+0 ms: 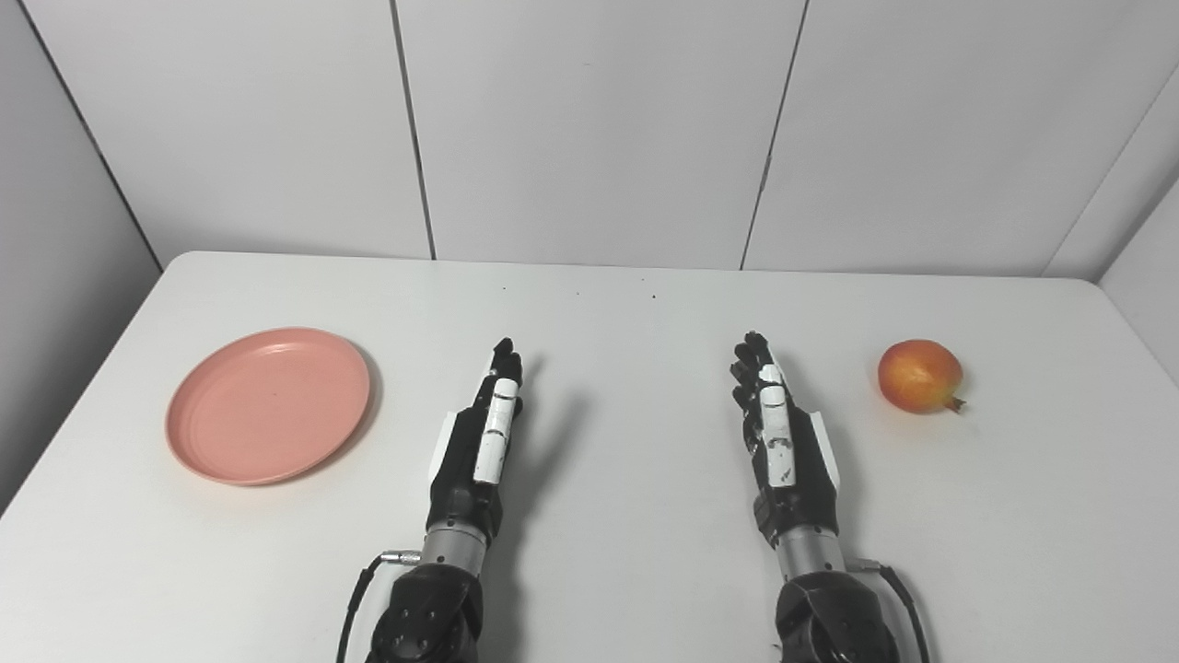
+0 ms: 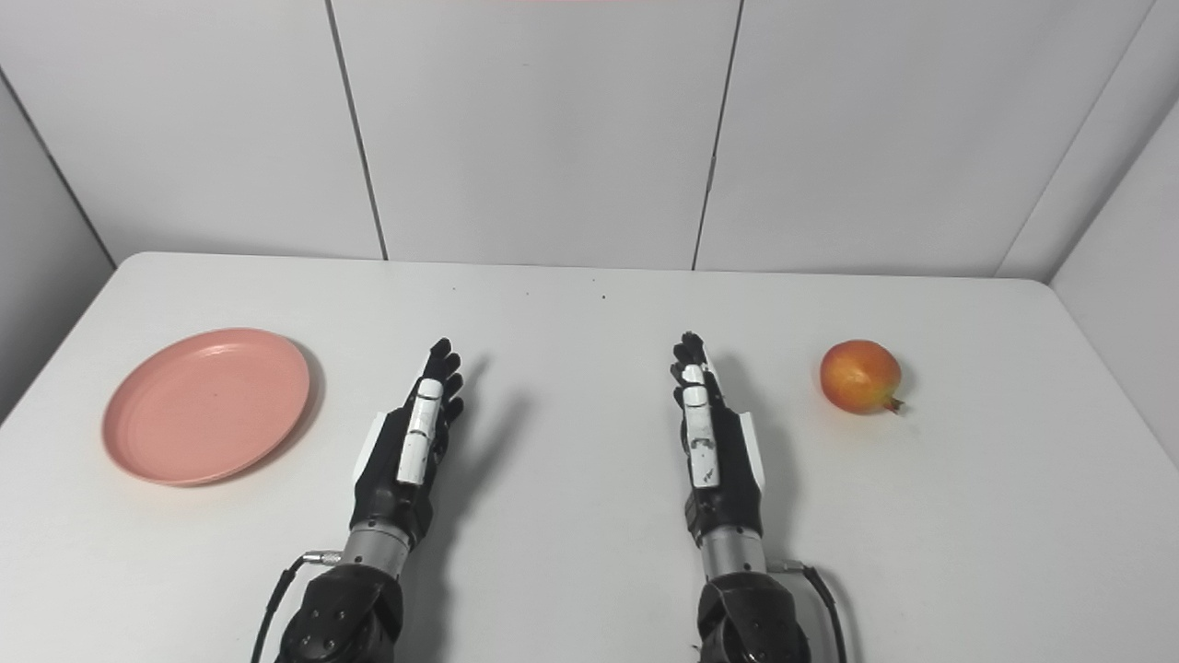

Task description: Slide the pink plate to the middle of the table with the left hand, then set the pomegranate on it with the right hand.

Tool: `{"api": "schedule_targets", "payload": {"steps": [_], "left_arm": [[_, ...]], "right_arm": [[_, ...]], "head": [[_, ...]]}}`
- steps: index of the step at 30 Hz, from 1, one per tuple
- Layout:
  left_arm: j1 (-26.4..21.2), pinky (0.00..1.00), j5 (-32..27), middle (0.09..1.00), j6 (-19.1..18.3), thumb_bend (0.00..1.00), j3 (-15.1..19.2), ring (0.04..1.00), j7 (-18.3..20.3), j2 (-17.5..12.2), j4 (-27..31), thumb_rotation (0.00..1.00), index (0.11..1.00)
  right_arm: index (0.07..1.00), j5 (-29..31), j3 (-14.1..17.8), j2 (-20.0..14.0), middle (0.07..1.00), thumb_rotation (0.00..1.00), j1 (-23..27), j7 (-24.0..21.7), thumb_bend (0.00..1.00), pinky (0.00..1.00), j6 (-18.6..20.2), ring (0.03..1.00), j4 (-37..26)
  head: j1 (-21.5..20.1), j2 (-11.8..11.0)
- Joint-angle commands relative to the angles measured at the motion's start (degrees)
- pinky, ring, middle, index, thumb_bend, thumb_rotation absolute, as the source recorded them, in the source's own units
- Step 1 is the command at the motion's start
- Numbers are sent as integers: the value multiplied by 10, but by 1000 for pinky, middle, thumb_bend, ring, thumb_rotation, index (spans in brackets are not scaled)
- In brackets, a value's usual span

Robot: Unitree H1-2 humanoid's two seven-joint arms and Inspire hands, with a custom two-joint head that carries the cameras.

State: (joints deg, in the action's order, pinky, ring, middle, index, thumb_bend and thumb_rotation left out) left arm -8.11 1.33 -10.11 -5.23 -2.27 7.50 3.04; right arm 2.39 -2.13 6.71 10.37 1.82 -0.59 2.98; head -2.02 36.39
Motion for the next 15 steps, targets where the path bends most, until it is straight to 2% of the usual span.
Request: {"api": "schedule_targets", "payload": {"steps": [1,15], "left_arm": [[-11,1000,-2,1000,11,485,-5,1000,2,11,13,1000,1000],[-9,1000,3,1000,11,508,-8,1000,1,9,14,1000,1000]], "right_arm": [[946,2,-1,1,948,1000,11,-6,555,983,-31,959,-14],[943,-2,0,1,943,1000,13,-1,541,969,-25,951,-14]], "head": [[1,0],[-1,-3]]}}
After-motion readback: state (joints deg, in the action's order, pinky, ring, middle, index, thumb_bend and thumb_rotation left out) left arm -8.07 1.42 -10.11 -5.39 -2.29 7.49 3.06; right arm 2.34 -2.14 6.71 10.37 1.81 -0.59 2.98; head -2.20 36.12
